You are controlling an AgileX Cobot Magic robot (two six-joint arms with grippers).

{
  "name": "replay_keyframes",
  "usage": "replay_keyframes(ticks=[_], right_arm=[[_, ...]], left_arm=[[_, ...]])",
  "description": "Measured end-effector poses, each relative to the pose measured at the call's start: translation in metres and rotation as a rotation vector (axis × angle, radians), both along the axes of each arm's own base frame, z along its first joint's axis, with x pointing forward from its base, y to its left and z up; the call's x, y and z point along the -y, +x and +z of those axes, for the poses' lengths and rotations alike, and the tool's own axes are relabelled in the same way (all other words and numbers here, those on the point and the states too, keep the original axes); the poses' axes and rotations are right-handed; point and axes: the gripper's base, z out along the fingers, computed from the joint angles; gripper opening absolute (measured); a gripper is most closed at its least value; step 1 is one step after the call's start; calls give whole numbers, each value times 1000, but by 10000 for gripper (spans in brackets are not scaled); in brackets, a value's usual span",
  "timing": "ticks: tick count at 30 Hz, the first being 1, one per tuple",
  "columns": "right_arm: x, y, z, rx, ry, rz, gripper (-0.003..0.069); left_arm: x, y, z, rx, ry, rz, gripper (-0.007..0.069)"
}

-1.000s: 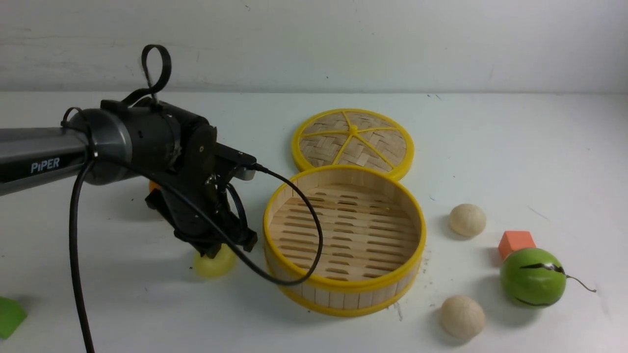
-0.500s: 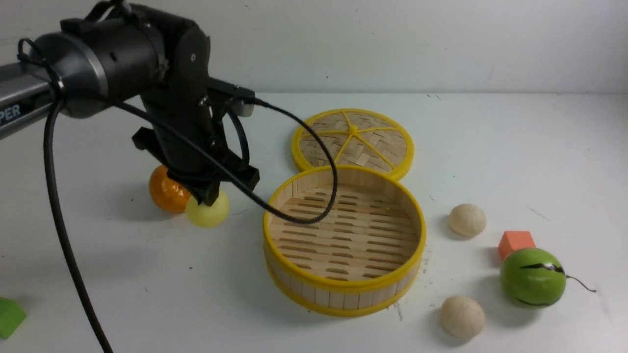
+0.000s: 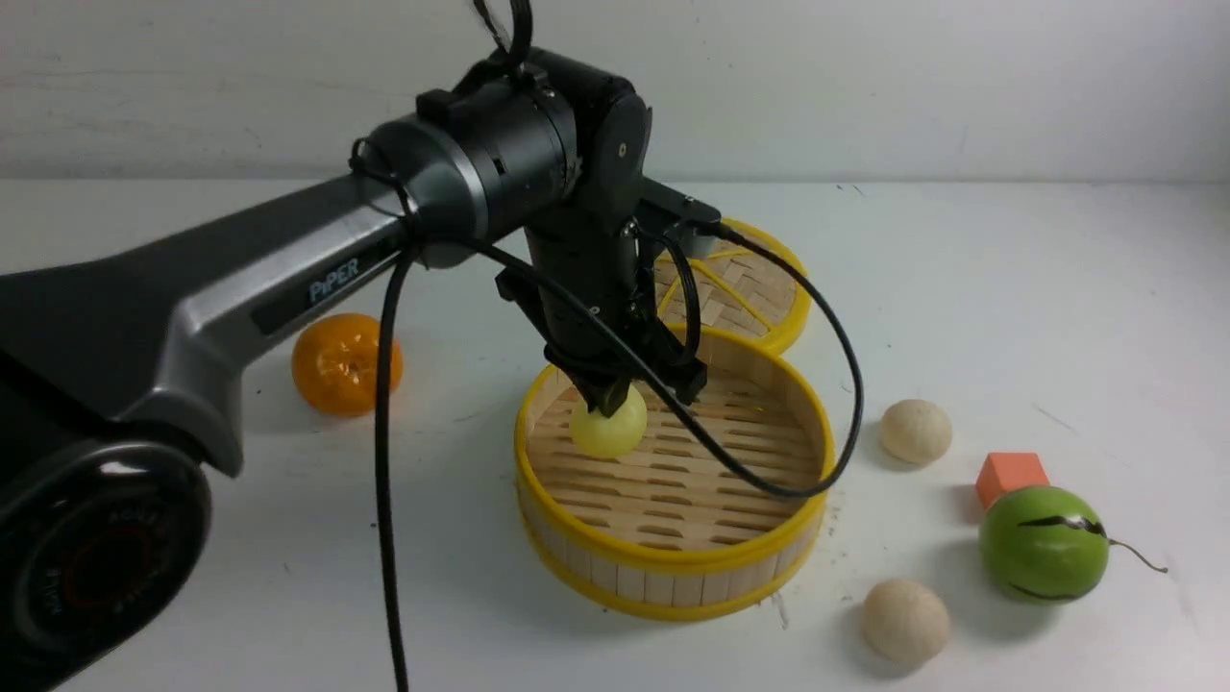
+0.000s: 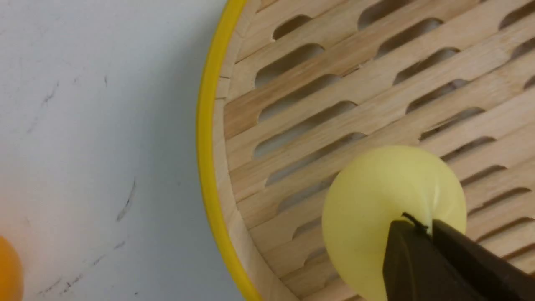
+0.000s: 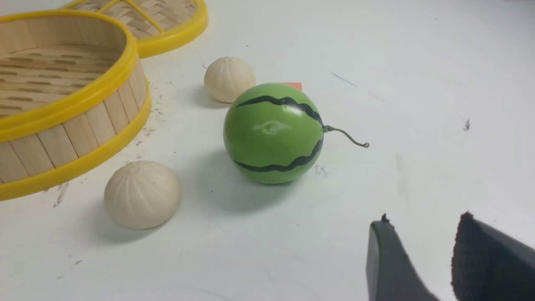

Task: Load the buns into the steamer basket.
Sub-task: Use the left arm to put the steamed stuffed bun into the steamer, then use the right arm to grab a steamed stuffed bun

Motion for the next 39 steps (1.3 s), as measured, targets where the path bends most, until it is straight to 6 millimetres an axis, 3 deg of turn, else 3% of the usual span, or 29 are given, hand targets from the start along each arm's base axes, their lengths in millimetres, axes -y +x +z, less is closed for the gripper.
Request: replay_keyframes(ticks=[6, 11, 13, 14, 15, 16, 19, 22, 24, 26, 27, 28, 29, 33, 34, 36, 39], right_arm=[[0, 0, 0, 0, 0, 0, 241], [0, 0, 0, 0, 0, 0, 241], [0, 0, 0, 0, 0, 0, 241], [0, 0, 0, 0, 0, 0, 241], [0, 0, 0, 0, 0, 0, 241], [0, 0, 0, 0, 0, 0, 241], [0, 0, 0, 0, 0, 0, 241], [0, 0, 0, 0, 0, 0, 241], [0, 0, 0, 0, 2, -1, 241], [0, 0, 0, 0, 14, -3, 241], [-1, 0, 0, 3, 54, -9, 241], [-1, 0, 0, 4, 62, -9, 241], [-2, 0, 1, 13, 125, -17, 241], [-3, 2, 8, 90, 357, -51, 241], [-3, 2, 10, 111, 416, -59, 241], [-3, 3, 12, 136, 490, -68, 241], [-1, 3, 19, 209, 653, -94, 241]], left_arm=[[1, 6, -16, -7, 33, 7, -10], [2, 7, -14, 6, 28, 9, 61], [2, 7, -14, 8, 26, 9, 149], [2, 7, -14, 8, 26, 9, 158], [2, 7, -14, 9, 25, 10, 232], [2, 7, -14, 10, 24, 10, 242], [2, 7, -14, 12, 21, 13, 400], [1, 5, -7, 10, 1, 41, 485], [0, 1, 2, 4, -24, 70, 503], [-2, -4, 16, 6, -47, 97, 498], [-8, -12, 36, 11, -66, 134, 465], [-10, -14, 42, 13, -71, 143, 458], [-16, -23, 63, 31, -90, 171, 395], [-39, -55, 118, 107, -154, 201, 78], [-46, -67, 130, 122, -172, 200, 30], [-53, -79, 141, 130, -189, 195, -8], [-82, -132, 165, 166, -276, 169, -13]])
